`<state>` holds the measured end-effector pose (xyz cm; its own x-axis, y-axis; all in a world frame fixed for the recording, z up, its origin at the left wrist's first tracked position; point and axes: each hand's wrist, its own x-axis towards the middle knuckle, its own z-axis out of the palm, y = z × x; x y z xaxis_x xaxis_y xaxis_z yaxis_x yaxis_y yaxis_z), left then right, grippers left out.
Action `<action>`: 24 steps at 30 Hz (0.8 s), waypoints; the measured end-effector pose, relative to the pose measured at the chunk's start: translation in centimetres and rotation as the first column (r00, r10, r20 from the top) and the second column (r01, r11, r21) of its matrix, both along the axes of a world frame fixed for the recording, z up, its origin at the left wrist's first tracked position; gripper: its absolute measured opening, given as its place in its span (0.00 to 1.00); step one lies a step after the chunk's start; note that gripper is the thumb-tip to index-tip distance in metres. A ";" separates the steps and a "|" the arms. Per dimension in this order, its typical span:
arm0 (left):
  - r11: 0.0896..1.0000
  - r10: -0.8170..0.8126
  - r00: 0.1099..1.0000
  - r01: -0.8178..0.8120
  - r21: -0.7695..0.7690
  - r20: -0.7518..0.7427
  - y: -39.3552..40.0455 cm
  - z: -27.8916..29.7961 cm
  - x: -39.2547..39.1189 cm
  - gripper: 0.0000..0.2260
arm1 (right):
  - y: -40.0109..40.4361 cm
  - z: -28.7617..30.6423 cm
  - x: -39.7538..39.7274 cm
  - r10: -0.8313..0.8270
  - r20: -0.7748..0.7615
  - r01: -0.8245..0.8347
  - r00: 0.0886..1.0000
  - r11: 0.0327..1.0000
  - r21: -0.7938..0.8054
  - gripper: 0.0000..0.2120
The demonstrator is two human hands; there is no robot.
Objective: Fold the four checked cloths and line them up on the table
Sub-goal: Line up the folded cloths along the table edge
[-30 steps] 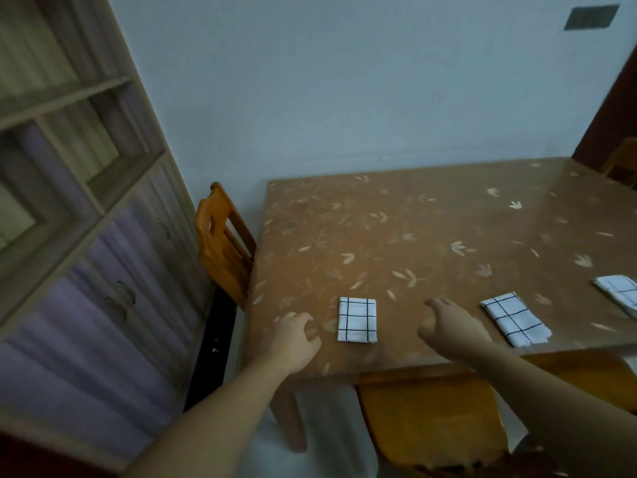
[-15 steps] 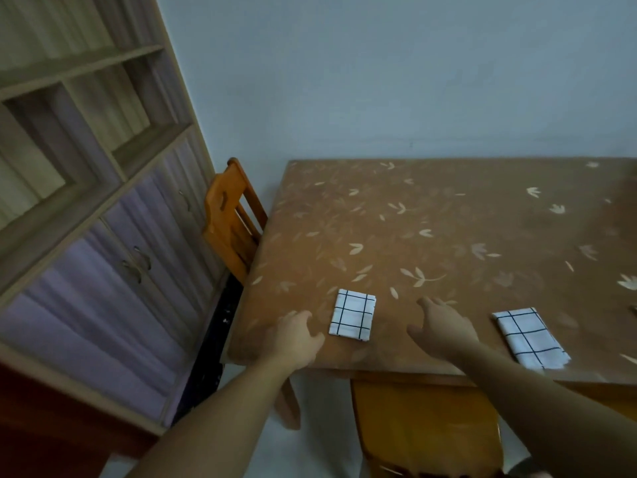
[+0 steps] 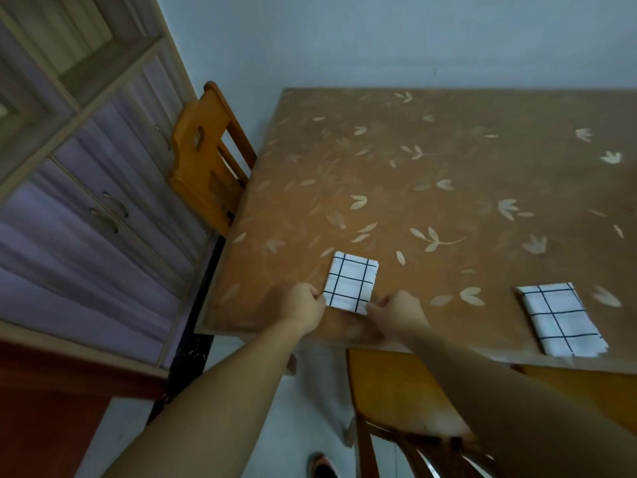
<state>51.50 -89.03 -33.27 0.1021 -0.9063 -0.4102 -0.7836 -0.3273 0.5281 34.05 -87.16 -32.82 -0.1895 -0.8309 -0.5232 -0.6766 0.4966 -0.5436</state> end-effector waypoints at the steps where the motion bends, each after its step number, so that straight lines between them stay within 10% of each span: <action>1: 1.000 0.027 0.999 -0.027 0.008 -0.021 -0.1 -0.2 0.0 0.05 | -0.2 -0.3 0.0 -0.032 0.034 0.032 0.999 0.999 0.006 0.14; 9: 0.989 0.140 0.979 -0.130 0.074 -0.149 0.0 -1.2 -1.4 0.06 | -1.0 -1.3 -0.8 -0.250 0.245 0.240 0.937 0.968 0.068 0.08; 24: 0.997 0.063 0.989 -0.055 0.060 -0.133 2.4 -1.5 -9.5 0.06 | 1.8 -1.7 -8.9 -0.279 0.190 0.269 0.941 0.960 0.074 0.05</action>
